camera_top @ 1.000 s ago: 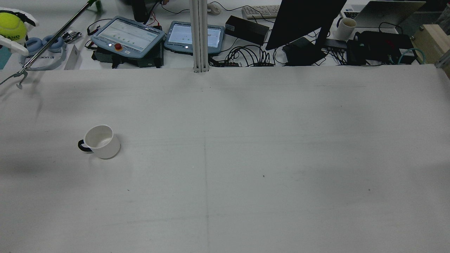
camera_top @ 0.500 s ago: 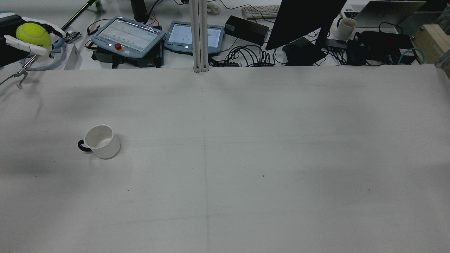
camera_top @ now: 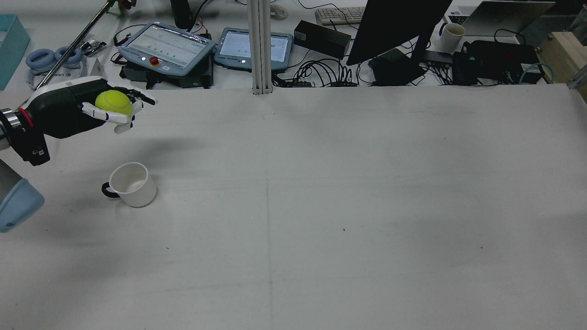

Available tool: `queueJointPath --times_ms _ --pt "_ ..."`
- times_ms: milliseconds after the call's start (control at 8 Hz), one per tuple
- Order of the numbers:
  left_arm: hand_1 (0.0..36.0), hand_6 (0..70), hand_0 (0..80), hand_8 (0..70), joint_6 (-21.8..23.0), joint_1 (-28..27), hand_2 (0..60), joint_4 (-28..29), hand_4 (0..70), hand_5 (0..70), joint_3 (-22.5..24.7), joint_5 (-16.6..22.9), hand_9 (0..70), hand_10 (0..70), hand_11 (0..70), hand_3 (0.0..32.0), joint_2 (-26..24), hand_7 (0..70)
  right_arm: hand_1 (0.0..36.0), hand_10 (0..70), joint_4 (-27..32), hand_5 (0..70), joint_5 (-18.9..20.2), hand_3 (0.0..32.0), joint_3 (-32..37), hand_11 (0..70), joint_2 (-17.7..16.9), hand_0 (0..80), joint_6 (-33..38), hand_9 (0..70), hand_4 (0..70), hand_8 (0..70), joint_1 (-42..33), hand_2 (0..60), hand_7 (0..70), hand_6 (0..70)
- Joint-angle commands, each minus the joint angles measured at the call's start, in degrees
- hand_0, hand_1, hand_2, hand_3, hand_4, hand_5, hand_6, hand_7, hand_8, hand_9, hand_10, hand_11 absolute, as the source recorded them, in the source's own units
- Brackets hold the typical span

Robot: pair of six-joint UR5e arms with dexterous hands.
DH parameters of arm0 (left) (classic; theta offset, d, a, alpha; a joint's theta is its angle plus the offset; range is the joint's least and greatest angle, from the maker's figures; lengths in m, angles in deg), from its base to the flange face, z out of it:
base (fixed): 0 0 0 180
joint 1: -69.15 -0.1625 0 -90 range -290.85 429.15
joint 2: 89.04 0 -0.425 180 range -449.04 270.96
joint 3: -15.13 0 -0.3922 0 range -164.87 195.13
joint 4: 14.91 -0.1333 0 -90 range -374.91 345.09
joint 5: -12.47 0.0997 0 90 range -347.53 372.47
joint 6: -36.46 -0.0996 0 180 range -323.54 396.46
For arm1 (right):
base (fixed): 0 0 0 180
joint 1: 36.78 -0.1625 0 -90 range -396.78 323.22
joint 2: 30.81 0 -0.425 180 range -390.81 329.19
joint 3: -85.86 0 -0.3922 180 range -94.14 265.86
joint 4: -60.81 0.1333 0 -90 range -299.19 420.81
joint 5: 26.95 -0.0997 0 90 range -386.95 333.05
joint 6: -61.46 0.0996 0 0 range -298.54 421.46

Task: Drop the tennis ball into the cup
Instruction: 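Position the held tennis ball above the white mug with the left hand, then open the left hand fingers to release the ball into the mug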

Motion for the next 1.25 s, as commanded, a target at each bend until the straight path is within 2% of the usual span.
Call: queueJointPath --times_ms 0,125,250,375,500,625,750,875,1000,1125 --pt "8.0 70.0 46.3 56.9 -1.4 -1.0 27.4 1.0 40.1 19.0 -0.1 0.1 70.0 45.6 64.0 0.0 1.2 70.0 0.0 0.0 0.0 0.0 0.0 0.0 0.0 0.0 0.1 0.0 0.0 0.0 0.0 0.0 0.0 0.0 0.0 0.0" --pt "7.0 70.0 42.6 54.9 -1.4 -1.0 29.0 1.3 37.9 15.6 -0.1 0.1 70.0 42.4 59.2 0.0 1.9 70.0 0.0 0.0 0.0 0.0 0.0 0.0 0.0 0.0 0.1 0.0 0.0 0.0 0.0 0.0 0.0 0.0 0.0 0.0" --pt "5.7 45.7 39.1 39.3 -1.2 -0.8 19.8 3.4 32.0 9.1 -0.1 0.0 60.8 27.5 39.3 0.0 3.6 70.0 0.0 0.0 0.0 0.0 0.0 0.0 0.0 0.0 0.1 0.0 0.0 0.0 0.0 0.0 0.0 0.0 0.0 0.0" --pt "5.8 27.6 38.9 14.8 -1.0 -0.9 9.4 6.0 24.2 4.3 -0.1 0.2 27.5 4.3 6.3 0.0 5.5 60.5 0.0 0.0 0.0 0.0 0.0 0.0 0.0 0.0 0.1 0.0 0.0 0.0 0.0 0.0 0.0 0.0 0.0 0.0" --pt "9.7 8.9 42.6 1.6 -1.0 -0.8 6.7 6.4 20.9 1.2 -0.1 0.9 9.7 0.0 0.0 0.0 6.0 39.7 0.0 0.0 0.0 0.0 0.0 0.0 0.0 0.0 0.1 0.0 0.0 0.0 0.0 0.0 0.0 0.0 0.0 0.0" --pt "11.9 2.9 44.7 0.1 -0.8 -0.6 7.3 7.3 20.1 0.4 0.2 1.3 7.9 0.0 0.0 0.0 6.9 36.6 0.0 0.0 0.0 0.0 0.0 0.0 0.0 0.0 0.1 0.0 0.0 0.0 0.0 0.0 0.0 0.0 0.0 0.0" --pt "13.0 4.3 46.0 0.2 -0.9 -0.8 7.2 7.3 19.8 0.9 0.3 1.3 7.2 0.0 0.0 0.0 7.1 35.0 0.0 0.0 0.0 0.0 0.0 0.0 0.0 0.0 0.1 0.0 0.0 0.0 0.0 0.0 0.0 0.0 0.0 0.0" --pt "14.8 2.0 46.8 0.1 -0.8 -0.8 6.5 7.4 19.3 0.5 0.4 1.3 5.2 0.0 0.0 0.0 7.0 32.9 0.0 0.0 0.0 0.0 0.0 0.0 0.0 0.0 0.1 0.0 0.0 0.0 0.0 0.0 0.0 0.0 0.0 0.0" --pt "15.0 1.6 46.3 0.0 -0.5 -0.5 9.4 7.3 16.9 0.5 0.8 1.3 3.2 0.0 0.0 0.0 6.6 23.3 0.0 0.0 0.0 0.0 0.0 0.0 0.0 0.0 0.0 0.0 0.0 0.0 0.0 0.0 0.0 0.0 0.0 0.0" --pt "16.2 0.0 46.1 0.0 0.0 0.3 10.8 6.2 11.0 0.0 1.9 1.3 1.9 0.0 0.0 0.0 6.1 16.8 0.0 0.0 0.0 0.0 0.0 0.0 0.0 0.0 0.1 0.0 0.0 0.0 0.0 0.0 0.0 0.0 0.0 0.0"
